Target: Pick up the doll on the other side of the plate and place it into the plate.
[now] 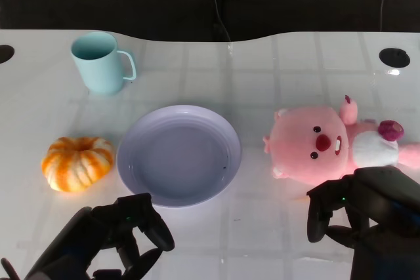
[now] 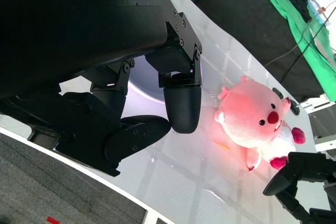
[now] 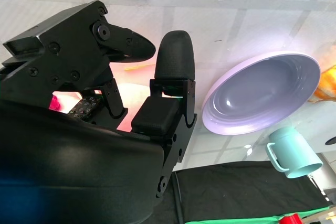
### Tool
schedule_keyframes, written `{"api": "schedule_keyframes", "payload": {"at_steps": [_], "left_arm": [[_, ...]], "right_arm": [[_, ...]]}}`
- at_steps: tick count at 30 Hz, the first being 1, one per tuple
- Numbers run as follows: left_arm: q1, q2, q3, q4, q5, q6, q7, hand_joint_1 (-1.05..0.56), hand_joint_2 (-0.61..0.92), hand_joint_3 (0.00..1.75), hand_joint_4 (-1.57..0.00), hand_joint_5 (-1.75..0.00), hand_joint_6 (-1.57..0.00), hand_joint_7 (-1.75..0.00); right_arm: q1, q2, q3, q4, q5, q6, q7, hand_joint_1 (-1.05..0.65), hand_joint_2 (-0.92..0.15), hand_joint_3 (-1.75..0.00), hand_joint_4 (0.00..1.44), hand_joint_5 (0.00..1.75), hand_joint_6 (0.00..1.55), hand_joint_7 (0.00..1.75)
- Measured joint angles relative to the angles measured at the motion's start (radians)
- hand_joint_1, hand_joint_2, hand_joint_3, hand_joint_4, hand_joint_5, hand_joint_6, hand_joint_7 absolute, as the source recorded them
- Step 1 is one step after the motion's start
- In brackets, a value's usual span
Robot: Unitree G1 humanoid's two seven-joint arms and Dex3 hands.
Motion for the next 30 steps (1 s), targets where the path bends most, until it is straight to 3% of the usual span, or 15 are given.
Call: {"api": "schedule_keyframes", "payload": {"at_steps": [5,17,30], "left_arm": [[0.000,0.000,-0.003,0.008,0.002,-0.005,0.000,-0.17,0.63,0.90,-0.59,-1.72,-0.67,-1.28],[0.002,0.000,-0.009,0.013,0.030,-0.019,0.000,-0.19,0.63,0.88,-0.57,-1.73,-0.66,-1.27],[0.003,0.000,-0.012,0.013,0.037,-0.022,0.000,-0.22,0.66,0.82,-0.57,-1.75,-0.64,-1.31]], "right_arm": [[0.004,0.000,-0.005,0.002,0.004,-0.031,-0.017,-0.11,-0.50,-0.93,0.88,1.54,0.91,1.03],[0.010,-0.001,-0.009,0.005,0.006,-0.032,-0.016,-0.11,-0.58,-0.78,0.90,1.42,0.91,0.97],[0.010,-0.001,-0.009,0.005,0.011,-0.023,-0.016,-0.10,-0.56,-0.81,0.89,1.48,0.92,0.98]]}}
